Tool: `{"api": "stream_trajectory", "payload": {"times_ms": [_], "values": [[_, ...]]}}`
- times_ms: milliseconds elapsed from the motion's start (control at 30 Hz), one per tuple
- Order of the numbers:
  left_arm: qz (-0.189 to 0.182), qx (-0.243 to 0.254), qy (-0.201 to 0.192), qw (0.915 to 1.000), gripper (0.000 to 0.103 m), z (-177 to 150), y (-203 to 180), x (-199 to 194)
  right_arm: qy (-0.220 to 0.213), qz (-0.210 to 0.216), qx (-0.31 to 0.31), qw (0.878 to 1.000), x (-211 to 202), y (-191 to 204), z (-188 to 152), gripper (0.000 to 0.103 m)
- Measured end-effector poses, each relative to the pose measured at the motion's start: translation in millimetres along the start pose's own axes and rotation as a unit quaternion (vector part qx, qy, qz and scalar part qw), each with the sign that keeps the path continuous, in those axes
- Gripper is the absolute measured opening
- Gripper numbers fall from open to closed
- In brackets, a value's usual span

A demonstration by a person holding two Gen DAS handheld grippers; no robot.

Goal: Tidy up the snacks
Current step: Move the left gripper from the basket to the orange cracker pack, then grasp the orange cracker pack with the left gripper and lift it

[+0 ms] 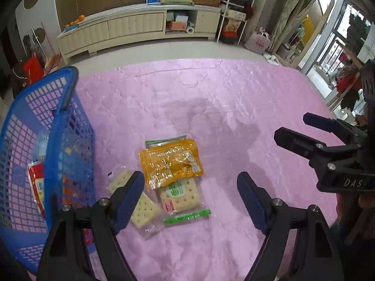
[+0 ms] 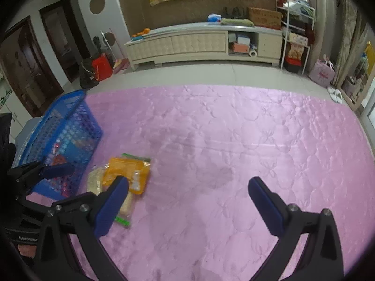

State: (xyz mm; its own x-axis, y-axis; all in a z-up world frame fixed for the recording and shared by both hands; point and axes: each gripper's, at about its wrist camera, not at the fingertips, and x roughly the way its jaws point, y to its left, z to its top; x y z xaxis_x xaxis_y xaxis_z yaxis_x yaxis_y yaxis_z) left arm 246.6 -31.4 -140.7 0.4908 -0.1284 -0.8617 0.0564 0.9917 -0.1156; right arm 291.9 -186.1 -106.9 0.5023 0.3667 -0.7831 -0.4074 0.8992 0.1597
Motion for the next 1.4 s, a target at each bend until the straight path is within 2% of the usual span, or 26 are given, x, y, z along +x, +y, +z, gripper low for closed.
{"api": "stream_trajectory", "payload": {"times_ms": [367, 633, 733, 900, 933, 1000, 1033, 1100, 1167, 1300, 1400], "values": [[0.036, 0.014, 0.069, 0.9969, 0.08, 19, 2, 57, 0.053, -0.024, -0.009, 0.998, 54, -10, 3, 0.103], [0.044, 0.001, 0.112, 0.9927, 0.08, 34, 9, 100, 0.052, -0.024, 0.009, 0.998, 61, -26, 15, 0.103], [0.061, 0.008, 0.115, 0.9915, 0.08, 35, 4, 106, 0.048, -0.02, 0.008, 0.999, 58, -26, 15, 0.103], [0.048, -0.009, 0.11, 0.9927, 0.079, 32, 3, 103, 0.05, -0.016, 0.008, 0.999, 58, -28, 14, 0.103], [0.045, -0.011, 0.108, 0.9931, 0.077, 31, 3, 101, 0.05, -0.013, 0.009, 0.999, 57, -28, 14, 0.103], [0.036, -0.017, 0.105, 0.9936, 0.065, 29, 4, 96, 0.052, -0.006, 0.01, 0.999, 58, -27, 14, 0.103], [0.033, -0.018, 0.105, 0.9938, 0.063, 28, 5, 95, 0.053, -0.004, 0.01, 0.999, 58, -27, 14, 0.103], [0.038, -0.012, 0.104, 0.9937, 0.051, 26, 8, 92, 0.056, 0.0, 0.011, 0.998, 59, -24, 13, 0.103], [0.054, -0.003, 0.106, 0.9929, 0.045, 27, 11, 92, 0.058, 0.002, 0.011, 0.998, 60, -24, 12, 0.103], [0.039, -0.002, 0.096, 0.9946, 0.029, 28, 14, 87, 0.059, 0.006, 0.006, 0.998, 61, -19, 10, 0.103], [0.038, 0.012, 0.09, 0.9951, 0.02, 30, 10, 83, 0.06, 0.011, 0.005, 0.998, 62, -16, 11, 0.103]]}}
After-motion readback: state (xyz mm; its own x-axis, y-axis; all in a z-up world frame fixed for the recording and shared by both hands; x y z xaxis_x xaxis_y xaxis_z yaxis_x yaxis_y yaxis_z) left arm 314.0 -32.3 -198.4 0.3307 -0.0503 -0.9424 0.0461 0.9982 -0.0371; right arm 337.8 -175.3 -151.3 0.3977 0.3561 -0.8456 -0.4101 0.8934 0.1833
